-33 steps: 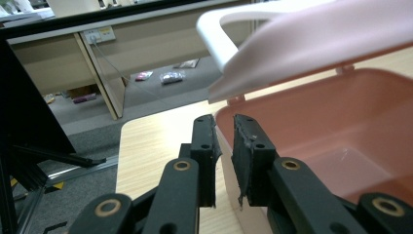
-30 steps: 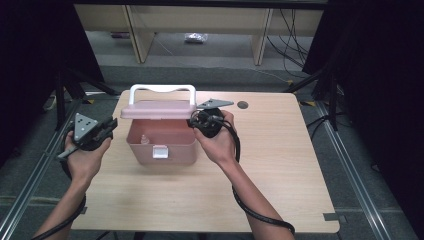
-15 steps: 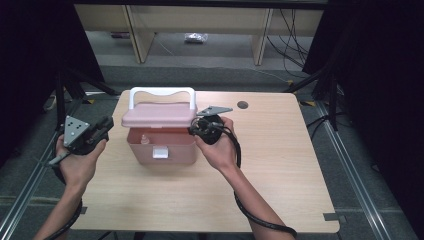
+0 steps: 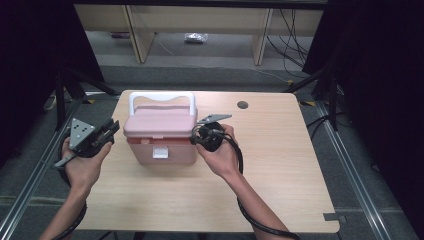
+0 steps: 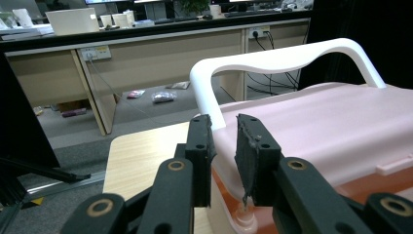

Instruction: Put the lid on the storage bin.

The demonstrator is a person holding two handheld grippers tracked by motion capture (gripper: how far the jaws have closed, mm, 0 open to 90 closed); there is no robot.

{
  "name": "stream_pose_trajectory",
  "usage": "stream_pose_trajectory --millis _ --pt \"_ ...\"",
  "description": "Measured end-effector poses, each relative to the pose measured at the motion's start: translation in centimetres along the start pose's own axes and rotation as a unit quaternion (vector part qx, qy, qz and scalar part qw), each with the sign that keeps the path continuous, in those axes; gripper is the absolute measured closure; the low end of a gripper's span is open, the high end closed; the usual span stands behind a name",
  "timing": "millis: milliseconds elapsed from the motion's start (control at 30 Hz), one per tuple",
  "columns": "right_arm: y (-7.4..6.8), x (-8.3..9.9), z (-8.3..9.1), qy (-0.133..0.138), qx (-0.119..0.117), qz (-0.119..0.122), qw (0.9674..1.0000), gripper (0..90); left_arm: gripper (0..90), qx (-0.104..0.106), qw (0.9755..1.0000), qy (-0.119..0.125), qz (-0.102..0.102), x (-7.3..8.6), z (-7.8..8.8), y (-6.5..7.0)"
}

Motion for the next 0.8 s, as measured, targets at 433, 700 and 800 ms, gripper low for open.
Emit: stream_pose_trajectory --millis 433,700,800 --pt "0.0 1.2 0.3 -0.027 0.001 -0.008 0.9996 90.0 74.2 0.001 0.9999 -0.013 0.005 0.8 0.0 0.1" --pt "0.6 1.3 1.0 -0.022 0.006 -0.003 0.9997 90.0 73.6 0.002 0.9999 -0.013 0.01 1.3 0.0 0.1" --pt "0.9 1.3 1.2 -0.016 0.01 -0.001 0.9998 90.0 72.7 0.001 0.9998 -0.015 0.011 1.5 0.1 0.1"
Point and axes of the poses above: each handheld gripper's, and its own axes: z roughly backward along the jaws, x roughly out of its underside, y roughly to its right, the point moved 5 cm from there along -z, roughly forward along the jaws, and after that the axes turned 3 degrees about z, right-handed, at the moved point
